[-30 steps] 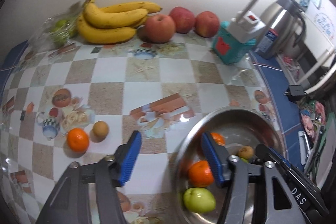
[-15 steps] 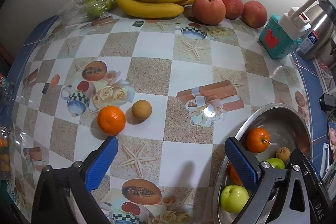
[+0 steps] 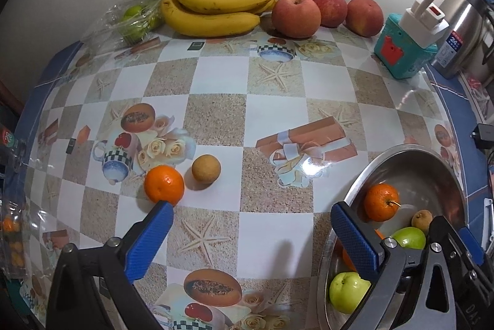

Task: Organize fruits
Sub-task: 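Withdraw both open tools from the tray toward the last loose fruits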

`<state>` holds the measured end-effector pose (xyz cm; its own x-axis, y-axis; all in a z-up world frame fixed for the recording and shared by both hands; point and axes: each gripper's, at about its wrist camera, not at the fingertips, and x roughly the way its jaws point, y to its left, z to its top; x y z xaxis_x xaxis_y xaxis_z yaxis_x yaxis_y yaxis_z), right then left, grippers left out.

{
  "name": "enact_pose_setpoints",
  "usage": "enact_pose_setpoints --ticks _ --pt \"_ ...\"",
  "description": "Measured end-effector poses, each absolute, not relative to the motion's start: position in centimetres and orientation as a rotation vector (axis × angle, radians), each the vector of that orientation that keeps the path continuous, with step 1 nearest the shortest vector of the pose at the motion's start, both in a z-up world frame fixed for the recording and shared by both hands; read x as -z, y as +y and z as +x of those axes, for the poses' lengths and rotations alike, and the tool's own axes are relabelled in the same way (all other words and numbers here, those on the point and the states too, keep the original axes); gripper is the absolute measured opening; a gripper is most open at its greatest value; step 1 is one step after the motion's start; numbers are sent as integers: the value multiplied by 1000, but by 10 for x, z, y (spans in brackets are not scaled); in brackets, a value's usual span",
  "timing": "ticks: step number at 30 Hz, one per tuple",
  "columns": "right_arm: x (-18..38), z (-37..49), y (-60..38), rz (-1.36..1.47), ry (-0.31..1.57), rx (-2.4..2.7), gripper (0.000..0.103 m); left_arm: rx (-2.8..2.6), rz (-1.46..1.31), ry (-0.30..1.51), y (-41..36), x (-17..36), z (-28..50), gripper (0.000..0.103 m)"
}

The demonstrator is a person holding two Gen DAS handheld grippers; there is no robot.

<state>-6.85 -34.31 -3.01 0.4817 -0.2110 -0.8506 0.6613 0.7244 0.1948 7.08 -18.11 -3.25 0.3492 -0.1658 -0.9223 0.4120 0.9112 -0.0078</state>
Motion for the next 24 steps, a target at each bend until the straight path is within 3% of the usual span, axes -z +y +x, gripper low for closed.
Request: enact_pose_setpoints --ticks 12,24 --pt "25 -72 -338 555 906 545 99 399 214 1098 -174 13 59 103" --pt "22 -74 -326 547 895 502 99 395 236 1165 -155 19 51 103"
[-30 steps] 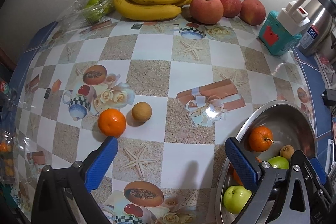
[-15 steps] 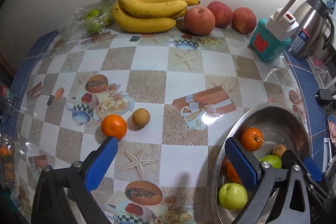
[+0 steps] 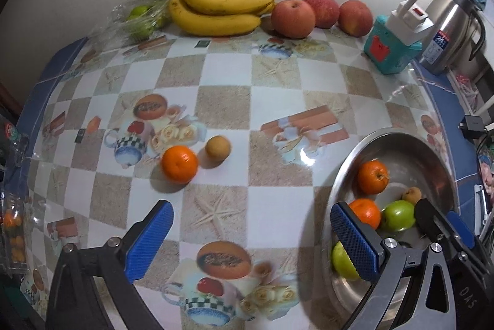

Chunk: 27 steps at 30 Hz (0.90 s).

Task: Organize fruits
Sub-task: 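Withdraw both open tools from the tray toward the last loose fruits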

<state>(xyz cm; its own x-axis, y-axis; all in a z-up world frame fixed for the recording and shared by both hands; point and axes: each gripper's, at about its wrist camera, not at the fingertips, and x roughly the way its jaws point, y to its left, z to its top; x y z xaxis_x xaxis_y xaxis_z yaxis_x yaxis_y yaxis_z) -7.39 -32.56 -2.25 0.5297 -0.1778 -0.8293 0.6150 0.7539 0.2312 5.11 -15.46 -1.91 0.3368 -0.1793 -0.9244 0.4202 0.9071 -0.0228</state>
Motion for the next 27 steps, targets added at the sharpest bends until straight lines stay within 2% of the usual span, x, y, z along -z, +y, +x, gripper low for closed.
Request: enact_pose_setpoints --ticks 9,27 --pt "24 -66 -307 501 926 472 99 245 263 1231 -115 29 61 103" --pt "25 -35 -254 402 978 357 99 116 152 1217 -26 11 84 103"
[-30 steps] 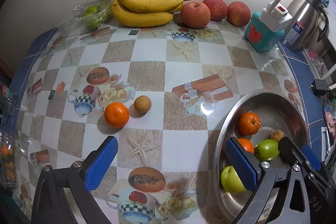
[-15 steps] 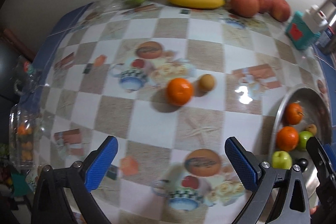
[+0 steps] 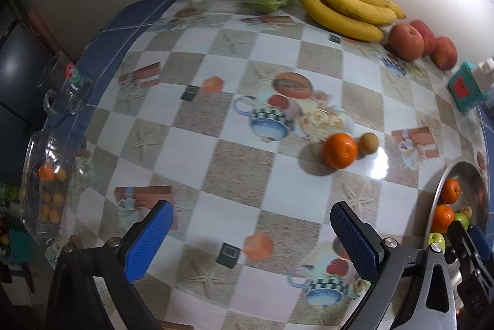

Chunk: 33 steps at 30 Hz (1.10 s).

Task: Organize fruits
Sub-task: 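Withdraw both open tools from the tray toward the last loose fruits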

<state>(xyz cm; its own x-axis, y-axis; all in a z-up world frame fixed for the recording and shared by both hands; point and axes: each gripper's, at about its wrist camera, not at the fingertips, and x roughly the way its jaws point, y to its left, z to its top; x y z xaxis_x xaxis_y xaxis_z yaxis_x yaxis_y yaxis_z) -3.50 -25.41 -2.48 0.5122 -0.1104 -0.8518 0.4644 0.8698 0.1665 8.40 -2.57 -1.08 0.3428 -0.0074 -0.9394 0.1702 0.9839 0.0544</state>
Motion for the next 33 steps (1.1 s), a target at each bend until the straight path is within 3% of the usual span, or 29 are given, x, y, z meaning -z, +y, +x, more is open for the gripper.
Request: enact_pose_setpoints --ticks 33 --pt "39 27 -176 404 1028 187 99 81 2 1180 17 14 124 103"
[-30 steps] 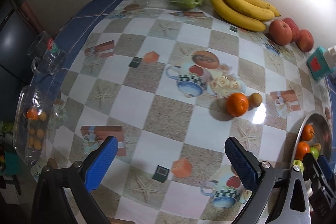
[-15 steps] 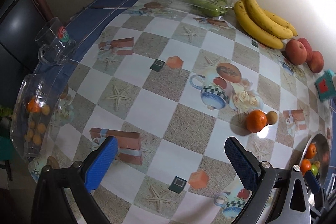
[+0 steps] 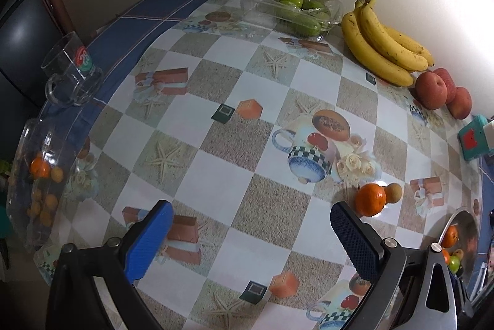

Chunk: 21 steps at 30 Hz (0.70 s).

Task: Organize fruits
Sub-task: 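Withdraw both open tools from the tray toward the last loose fruits, then close the right tool on the last brown kiwi while the left tool approaches a mandarin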

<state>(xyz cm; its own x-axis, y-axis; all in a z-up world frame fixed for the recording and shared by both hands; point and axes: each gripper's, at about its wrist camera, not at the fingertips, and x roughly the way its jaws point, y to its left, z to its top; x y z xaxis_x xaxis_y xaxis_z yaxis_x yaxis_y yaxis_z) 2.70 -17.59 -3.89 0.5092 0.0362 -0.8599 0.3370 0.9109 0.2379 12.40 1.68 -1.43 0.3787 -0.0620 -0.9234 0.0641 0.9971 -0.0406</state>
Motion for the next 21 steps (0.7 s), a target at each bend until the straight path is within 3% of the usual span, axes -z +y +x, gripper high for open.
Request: enact_pose_setpoints --ticks 21 --pt "54 57 -190 467 1013 203 98 253 -146 1195 -3 28 147 103"
